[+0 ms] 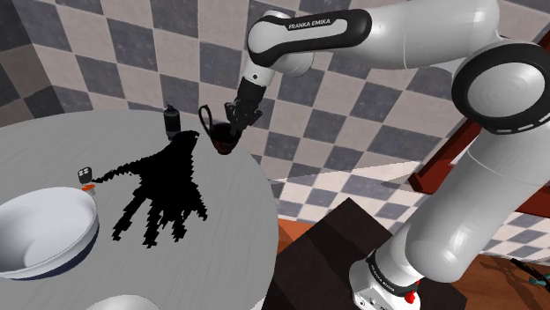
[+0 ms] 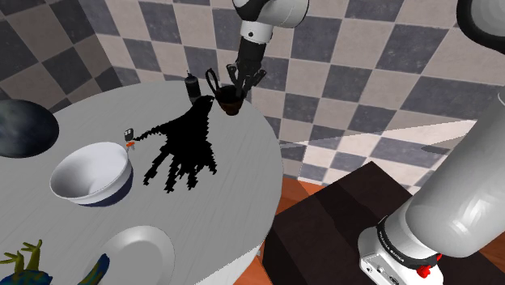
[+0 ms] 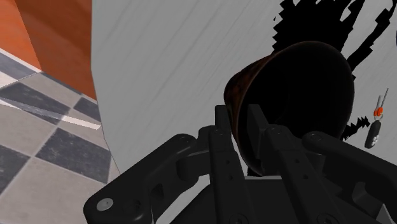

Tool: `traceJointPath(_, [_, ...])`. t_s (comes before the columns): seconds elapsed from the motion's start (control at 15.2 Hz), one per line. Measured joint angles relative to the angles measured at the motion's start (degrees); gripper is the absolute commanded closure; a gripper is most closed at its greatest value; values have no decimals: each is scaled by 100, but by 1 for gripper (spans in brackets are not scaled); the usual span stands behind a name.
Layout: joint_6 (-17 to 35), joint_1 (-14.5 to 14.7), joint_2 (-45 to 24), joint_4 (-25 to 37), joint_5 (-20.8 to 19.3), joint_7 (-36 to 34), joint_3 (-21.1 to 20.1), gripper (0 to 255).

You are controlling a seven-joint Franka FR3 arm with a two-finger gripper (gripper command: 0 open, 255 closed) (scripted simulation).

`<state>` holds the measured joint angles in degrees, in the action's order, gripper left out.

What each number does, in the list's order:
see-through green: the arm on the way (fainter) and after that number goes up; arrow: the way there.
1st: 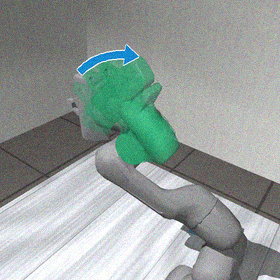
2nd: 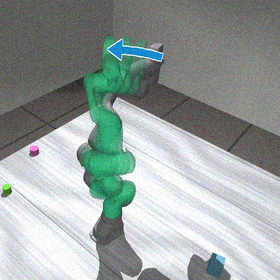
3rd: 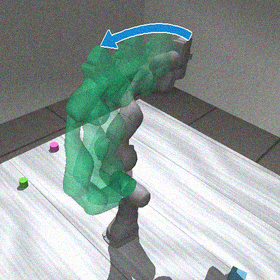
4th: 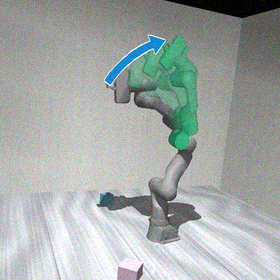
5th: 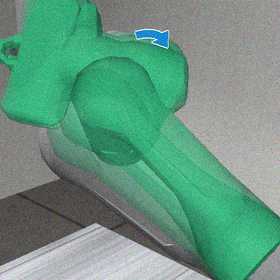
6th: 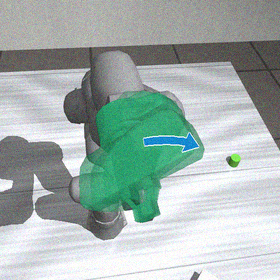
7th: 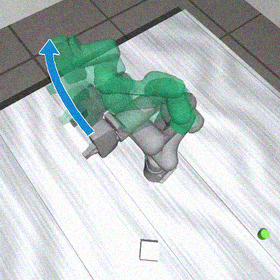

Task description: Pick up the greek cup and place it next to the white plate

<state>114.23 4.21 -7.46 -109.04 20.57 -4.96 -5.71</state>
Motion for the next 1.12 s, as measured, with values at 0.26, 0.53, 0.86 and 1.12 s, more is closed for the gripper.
traceJointPath(0.26, [-265, -12, 100, 175, -30, -78, 10, 255])
traceJointPath(0.53, [-525, -15, 160, 390, -59, -174, 12, 255])
traceJointPath(0.86, [-881, -30, 234, 684, -89, -278, 24, 255])
traceJointPath(1.12, [-1171, -31, 238, 988, -115, -382, 24, 255])
